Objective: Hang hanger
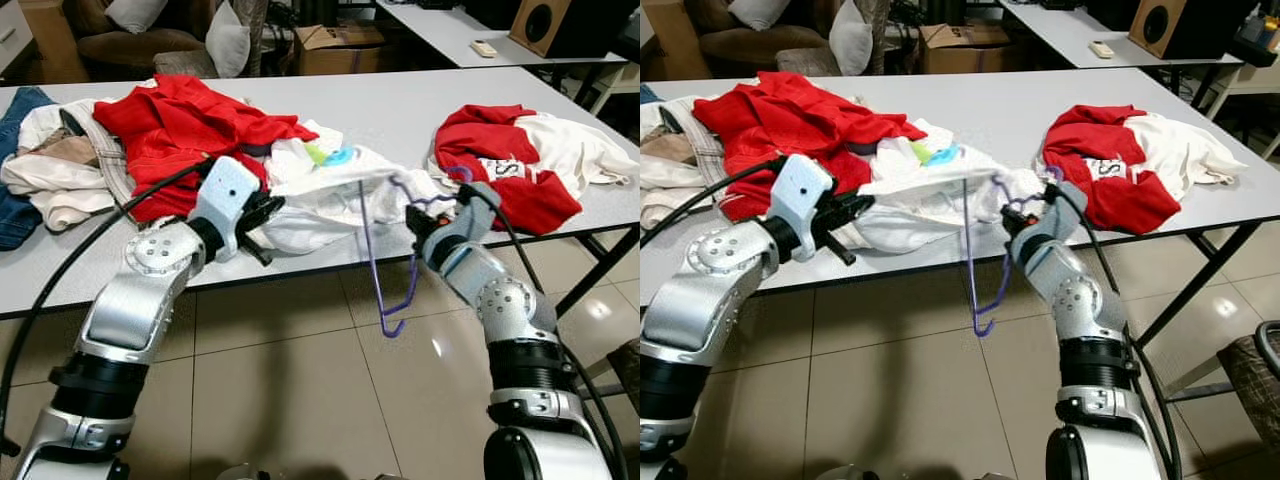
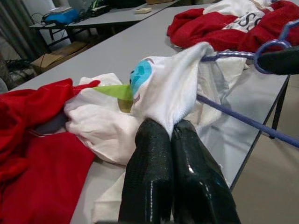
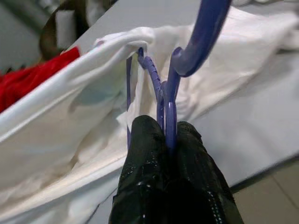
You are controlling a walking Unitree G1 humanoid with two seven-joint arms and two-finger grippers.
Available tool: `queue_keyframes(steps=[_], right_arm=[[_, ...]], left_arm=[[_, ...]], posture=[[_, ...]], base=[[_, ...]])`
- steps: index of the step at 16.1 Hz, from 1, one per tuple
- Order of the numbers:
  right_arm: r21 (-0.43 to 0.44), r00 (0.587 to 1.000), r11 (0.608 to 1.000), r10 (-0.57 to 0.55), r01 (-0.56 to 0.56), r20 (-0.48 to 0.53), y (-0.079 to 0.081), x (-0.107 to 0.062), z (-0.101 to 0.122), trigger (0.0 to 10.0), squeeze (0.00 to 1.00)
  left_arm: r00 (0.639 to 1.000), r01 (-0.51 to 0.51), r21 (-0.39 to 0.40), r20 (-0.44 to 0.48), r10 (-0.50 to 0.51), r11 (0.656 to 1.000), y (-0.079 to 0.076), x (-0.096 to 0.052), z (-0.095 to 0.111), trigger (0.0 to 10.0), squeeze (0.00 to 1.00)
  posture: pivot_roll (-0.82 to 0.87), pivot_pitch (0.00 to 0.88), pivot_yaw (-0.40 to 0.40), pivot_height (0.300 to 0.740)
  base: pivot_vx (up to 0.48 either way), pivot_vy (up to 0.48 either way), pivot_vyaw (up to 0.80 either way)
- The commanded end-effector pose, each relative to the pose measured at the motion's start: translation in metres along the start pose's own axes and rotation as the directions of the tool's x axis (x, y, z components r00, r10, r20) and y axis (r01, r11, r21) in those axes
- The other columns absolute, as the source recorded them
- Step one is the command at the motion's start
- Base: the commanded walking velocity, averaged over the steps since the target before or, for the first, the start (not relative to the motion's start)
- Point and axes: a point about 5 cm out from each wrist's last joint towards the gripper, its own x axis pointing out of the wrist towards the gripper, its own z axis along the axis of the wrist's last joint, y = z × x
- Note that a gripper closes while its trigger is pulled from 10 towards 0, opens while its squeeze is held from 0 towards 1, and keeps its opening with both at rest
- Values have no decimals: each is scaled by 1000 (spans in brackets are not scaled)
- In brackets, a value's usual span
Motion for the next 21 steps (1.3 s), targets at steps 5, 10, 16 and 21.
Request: queue_keyframes(steps=[5, 10, 16, 21], right_arm=[[241, 998, 970, -49, 41, 25, -4, -16, -1, 10000, 0], [523, 980, 844, 16, -120, 200, 16, -25, 14, 10000, 0], [523, 926, 781, 180, -340, 333, 40, -4, 48, 10000, 0], [519, 918, 771, 217, -370, 333, 51, 3, 48, 10000, 0]], left_arm=[[997, -72, -1, 27, 72, 997, 12, 1, 8, 0, 0], [999, -48, 18, -5, 48, 999, 13, 0, 0, 0, 0], [929, 367, 108, -87, -359, 924, -37, -11, -20, 0, 0], [889, 447, 125, 49, -456, 886, -48, -13, 7, 0, 0]], posture=[[-130, 0, -25, 740], [-125, 0, -26, 740], [-113, 0, -24, 740], [-111, 0, -47, 740]], base=[[0, 0, 0], [0, 0, 0], [0, 0, 0], [0, 0, 0]])
